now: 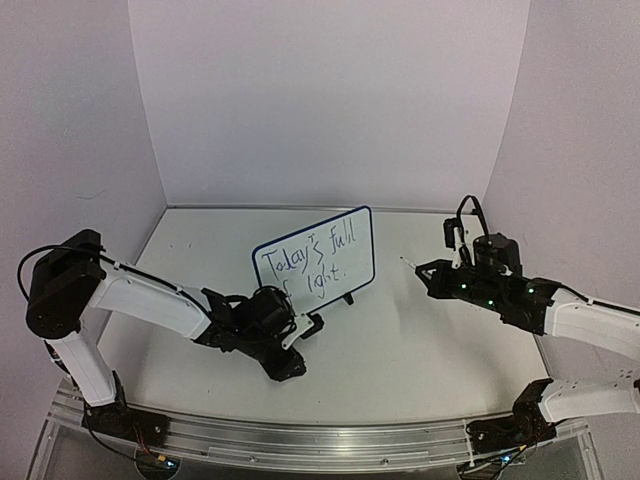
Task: Write a sentence on the whiteboard
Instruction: Pick up the pen cap from the center of the board.
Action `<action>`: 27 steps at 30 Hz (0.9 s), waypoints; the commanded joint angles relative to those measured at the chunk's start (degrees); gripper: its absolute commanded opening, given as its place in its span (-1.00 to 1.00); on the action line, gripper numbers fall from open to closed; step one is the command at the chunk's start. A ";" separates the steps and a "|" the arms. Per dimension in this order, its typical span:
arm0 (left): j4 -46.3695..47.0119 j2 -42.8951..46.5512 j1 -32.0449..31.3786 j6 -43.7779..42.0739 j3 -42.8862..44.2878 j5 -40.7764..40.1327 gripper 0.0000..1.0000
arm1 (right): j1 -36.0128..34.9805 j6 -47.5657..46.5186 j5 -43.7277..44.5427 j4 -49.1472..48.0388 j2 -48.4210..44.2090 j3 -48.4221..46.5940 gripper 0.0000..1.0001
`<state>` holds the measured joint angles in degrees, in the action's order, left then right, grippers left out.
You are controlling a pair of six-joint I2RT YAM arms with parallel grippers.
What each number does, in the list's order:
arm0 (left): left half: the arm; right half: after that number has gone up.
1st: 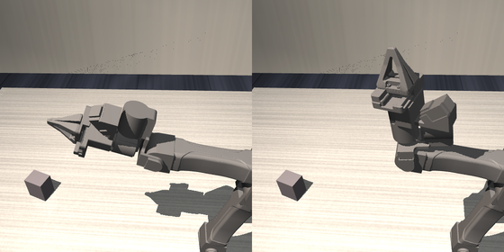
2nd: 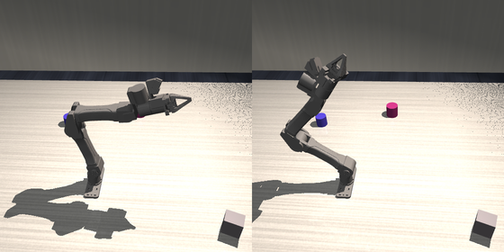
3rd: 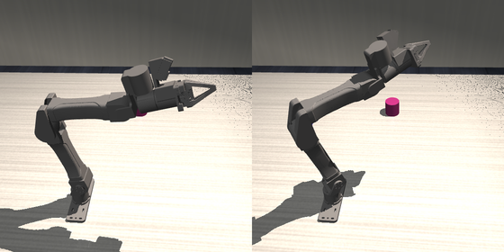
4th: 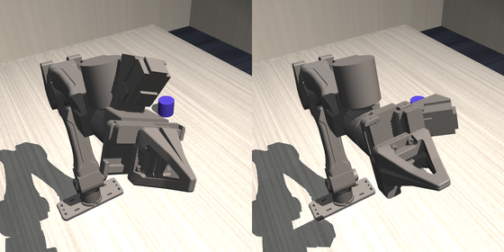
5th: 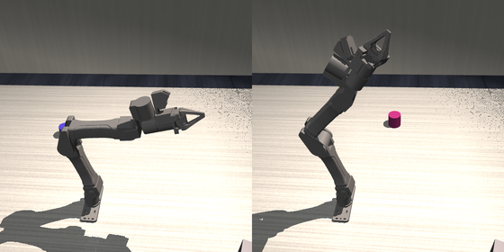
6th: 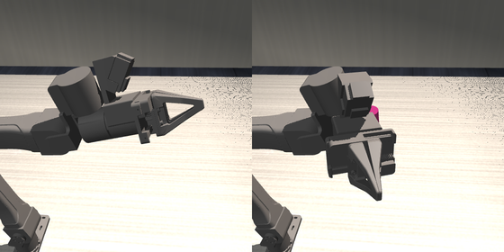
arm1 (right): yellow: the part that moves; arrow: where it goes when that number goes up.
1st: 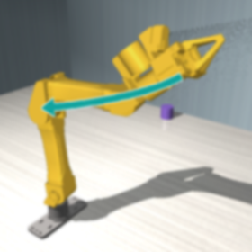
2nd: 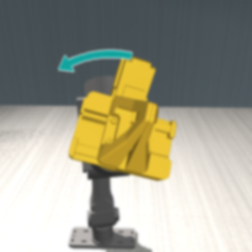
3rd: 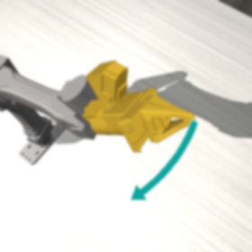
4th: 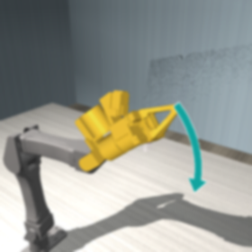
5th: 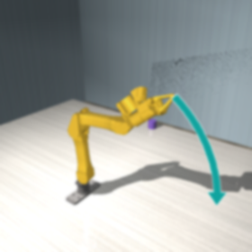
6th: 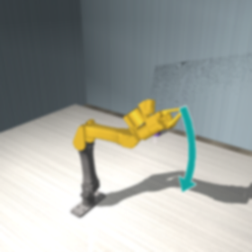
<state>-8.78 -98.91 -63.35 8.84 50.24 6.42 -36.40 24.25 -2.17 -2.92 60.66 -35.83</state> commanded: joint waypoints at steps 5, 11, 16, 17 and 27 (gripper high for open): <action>1.21 2.81 -0.72 -0.29 0.10 2.24 -0.08 | 0.08 -0.09 0.24 -0.65 0.35 -1.34 -1.00; -0.42 4.22 -0.63 -1.96 0.14 1.17 0.00 | 0.09 -0.11 -0.07 -0.60 0.33 -1.43 -1.00; -0.72 3.34 -0.63 -2.74 0.23 1.56 0.10 | 0.04 -0.11 -0.32 -0.64 0.33 -1.52 -1.00; -0.72 2.80 -0.63 -2.77 0.40 2.32 0.10 | 0.10 -0.08 -0.37 -0.61 0.33 -1.52 -1.00; -1.39 0.32 -0.62 -2.89 0.96 5.80 0.12 | 0.03 -0.08 -0.55 -0.52 -0.02 -1.44 -1.00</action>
<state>-9.17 -97.32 -63.81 6.83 50.17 9.96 -36.40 24.25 -2.44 -2.92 60.69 -35.83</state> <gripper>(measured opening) 0.561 0.067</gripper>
